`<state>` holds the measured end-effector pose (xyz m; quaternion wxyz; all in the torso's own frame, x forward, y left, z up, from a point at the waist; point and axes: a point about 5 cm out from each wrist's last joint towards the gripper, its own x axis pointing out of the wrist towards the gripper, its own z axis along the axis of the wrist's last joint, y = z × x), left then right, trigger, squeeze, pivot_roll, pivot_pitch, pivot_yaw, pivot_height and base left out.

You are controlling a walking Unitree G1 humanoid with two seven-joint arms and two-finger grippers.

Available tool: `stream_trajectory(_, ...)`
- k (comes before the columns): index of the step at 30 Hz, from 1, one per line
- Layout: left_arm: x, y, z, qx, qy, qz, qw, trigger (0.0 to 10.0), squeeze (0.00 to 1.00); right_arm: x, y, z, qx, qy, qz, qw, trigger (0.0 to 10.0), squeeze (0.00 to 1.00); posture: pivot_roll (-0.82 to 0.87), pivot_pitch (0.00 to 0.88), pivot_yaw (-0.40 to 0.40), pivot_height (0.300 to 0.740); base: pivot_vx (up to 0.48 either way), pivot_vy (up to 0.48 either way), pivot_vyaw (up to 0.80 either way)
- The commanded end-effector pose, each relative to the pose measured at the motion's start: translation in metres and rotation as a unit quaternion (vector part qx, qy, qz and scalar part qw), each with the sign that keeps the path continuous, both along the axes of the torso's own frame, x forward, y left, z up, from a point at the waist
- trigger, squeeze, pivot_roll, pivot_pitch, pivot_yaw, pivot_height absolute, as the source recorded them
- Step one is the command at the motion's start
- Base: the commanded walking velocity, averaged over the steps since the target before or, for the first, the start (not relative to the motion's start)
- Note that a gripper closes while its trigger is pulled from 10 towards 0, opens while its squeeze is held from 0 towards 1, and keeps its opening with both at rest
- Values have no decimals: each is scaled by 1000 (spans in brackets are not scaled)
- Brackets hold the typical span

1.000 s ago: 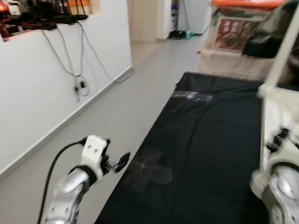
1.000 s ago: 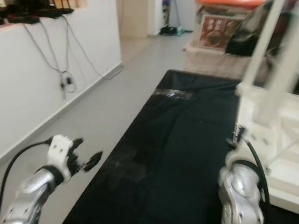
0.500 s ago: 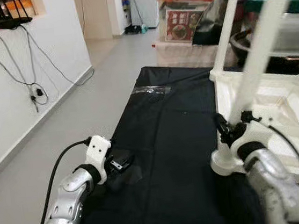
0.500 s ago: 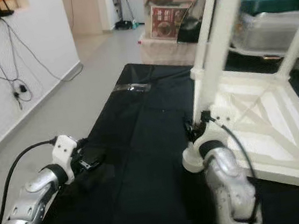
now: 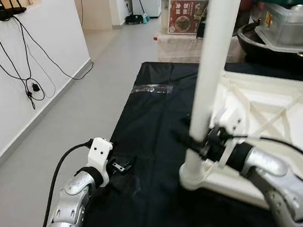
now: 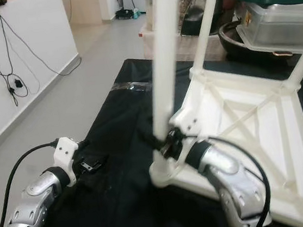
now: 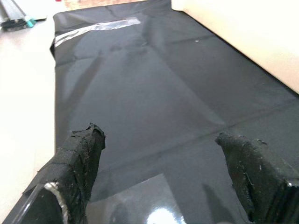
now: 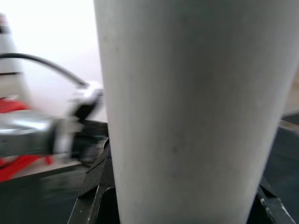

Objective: Building children table

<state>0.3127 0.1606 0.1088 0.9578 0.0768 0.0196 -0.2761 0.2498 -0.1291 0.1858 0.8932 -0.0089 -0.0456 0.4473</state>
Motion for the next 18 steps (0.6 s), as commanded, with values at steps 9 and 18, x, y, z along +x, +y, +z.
stream_trajectory(9,-2,4,-2,10,3,-2,1000,10000,0,29,-60,-64,-43,139,-402,904,0,0,56,0,-39,740,0,0,0)
stream_trajectory(18,-1,-3,-2,9,3,-9,1000,10000,0,-16,-119,-84,-44,174,-724,666,0,0,46,0,-31,740,0,0,0)
